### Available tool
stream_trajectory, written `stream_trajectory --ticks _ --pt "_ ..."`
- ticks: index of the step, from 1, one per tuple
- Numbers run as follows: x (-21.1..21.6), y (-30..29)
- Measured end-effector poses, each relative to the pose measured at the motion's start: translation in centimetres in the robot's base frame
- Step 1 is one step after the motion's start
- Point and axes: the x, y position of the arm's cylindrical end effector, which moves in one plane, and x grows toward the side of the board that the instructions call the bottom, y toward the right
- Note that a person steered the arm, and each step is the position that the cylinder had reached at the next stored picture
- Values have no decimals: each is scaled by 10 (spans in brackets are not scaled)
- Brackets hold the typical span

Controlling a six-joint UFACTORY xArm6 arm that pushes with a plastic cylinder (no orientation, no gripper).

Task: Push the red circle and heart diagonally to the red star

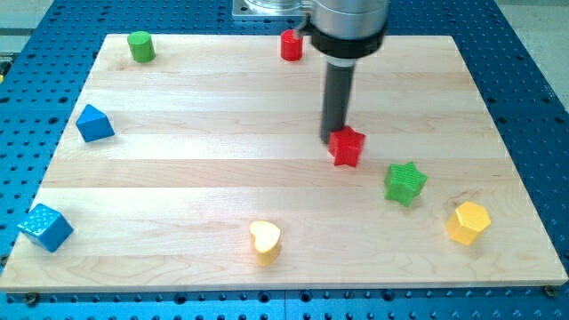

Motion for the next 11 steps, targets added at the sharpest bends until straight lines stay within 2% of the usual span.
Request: stream_trajectory --ticks 1,2,3,4,5,6,7,8,9,10,11 --pt "-11 12" --pt "-75 16" --pt "-158 42" --pt "-225 -29" --pt "-221 -73" --pt "-137 -93" --pt "-137 -88" --pt "-181 -119" --pt "-142 -140" --pt "-78 -77" --pt "-93 -77"
